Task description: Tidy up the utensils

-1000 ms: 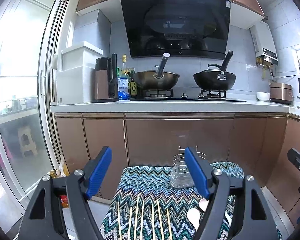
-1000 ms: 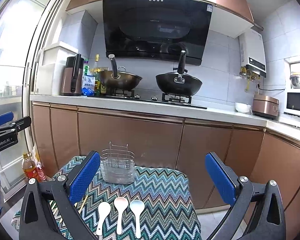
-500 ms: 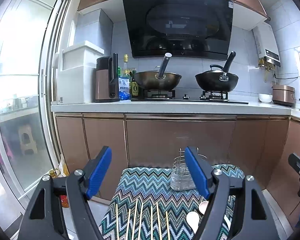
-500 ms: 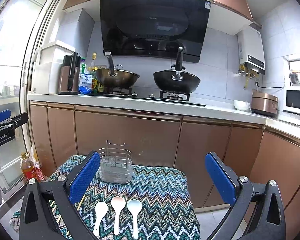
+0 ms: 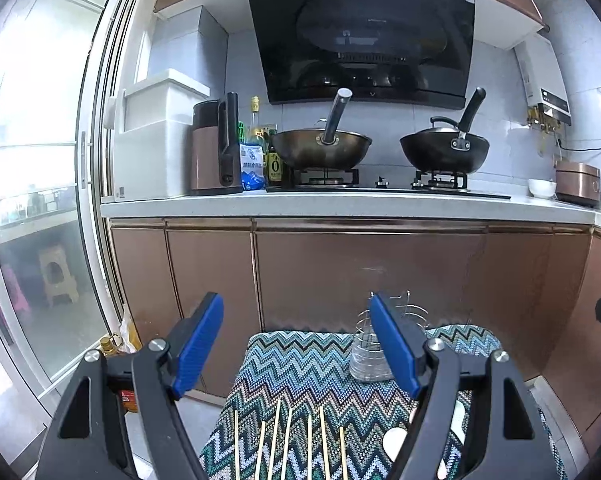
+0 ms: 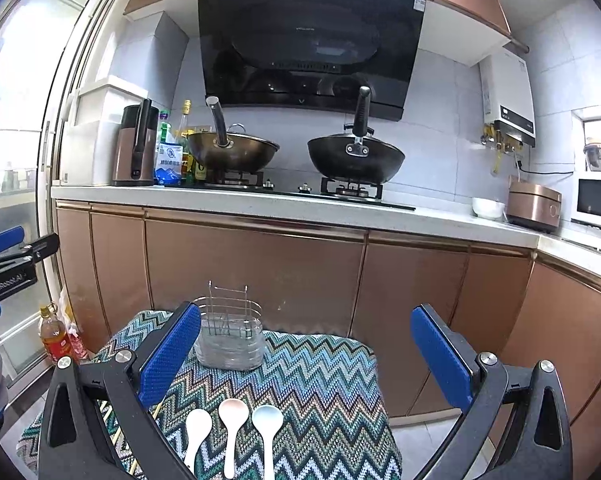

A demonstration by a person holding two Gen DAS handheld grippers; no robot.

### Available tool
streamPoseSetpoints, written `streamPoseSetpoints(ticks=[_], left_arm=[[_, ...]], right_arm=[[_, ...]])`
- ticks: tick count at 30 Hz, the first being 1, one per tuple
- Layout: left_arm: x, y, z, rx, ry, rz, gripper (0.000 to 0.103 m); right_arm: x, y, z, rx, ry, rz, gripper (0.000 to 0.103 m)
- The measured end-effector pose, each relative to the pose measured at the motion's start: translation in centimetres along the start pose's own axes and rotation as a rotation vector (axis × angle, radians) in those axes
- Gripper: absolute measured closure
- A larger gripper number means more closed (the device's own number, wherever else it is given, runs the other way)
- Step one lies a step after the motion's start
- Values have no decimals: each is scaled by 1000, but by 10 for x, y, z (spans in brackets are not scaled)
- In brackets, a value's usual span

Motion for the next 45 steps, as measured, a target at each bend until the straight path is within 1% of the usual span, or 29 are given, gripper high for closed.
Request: streamPoseSetpoints(ticks=[4, 16, 21, 24, 26, 28, 29, 31, 32, 34, 35, 37, 38, 39, 40, 41, 43, 44, 45], left_arm=[[0, -1, 4, 3, 4, 13, 29], [2, -8, 19, 35, 3, 22, 29], [9, -15, 33, 83, -8, 7, 29], [19, -23, 46, 139, -25, -16, 29], [25, -30, 55, 187, -48, -43, 29], [29, -40, 64, 240, -78, -63, 29], [30, -44, 66, 259, -93, -68, 29], [29, -56, 74, 314, -135, -75, 30], [28, -65, 78, 345, -155, -75, 30], [26, -81, 87, 406, -185, -83, 30], [26, -92, 93, 453, -204, -99, 30], [27, -106, 103, 515, -228, -131, 31], [28, -115, 110, 559, -242, -156, 34], [29, -120, 114, 582, -250, -168, 36], [28, -129, 121, 627, -269, -187, 42], [28, -136, 126, 654, -279, -196, 47], [24, -153, 137, 729, -304, -207, 53], [20, -162, 143, 763, -318, -207, 57], [18, -167, 146, 788, -326, -209, 60]], right_arm=[[2, 3, 2, -6, 7, -18, 0], [7, -2, 17, 20, 42, -33, 0], [5, -10, 28, 51, 81, -27, 0], [-1, -18, 35, 83, 96, -18, 1], [-6, -24, 42, 107, 106, -14, 5], [-9, -30, 49, 130, 121, -8, 12], [-11, -35, 54, 149, 139, 0, 14], [-12, -43, 63, 183, 169, 6, 23], [-12, -51, 69, 210, 190, 6, 25], [-10, -62, 80, 253, 221, 0, 35], [-9, -71, 88, 286, 247, -2, 38], [-6, -85, 97, 330, 281, 0, 46], [-4, -94, 104, 357, 303, 3, 49], [-3, -100, 108, 372, 318, 5, 52], [-1, -107, 113, 390, 336, 8, 56], [2, -115, 118, 412, 358, 10, 58], [7, -128, 127, 449, 395, 14, 66], [10, -136, 133, 477, 425, 19, 68], [12, -142, 138, 497, 449, 26, 70]])
Point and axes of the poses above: each gripper's, at about its wrist camera, not at the fingertips, and z roughly the way its jaws point, x to its left, y to its top, the point moved 6 cm from there along z, roughly the way its jaws point, and after that the axes turned 4 degrees about -x, right-handed, at the moved point
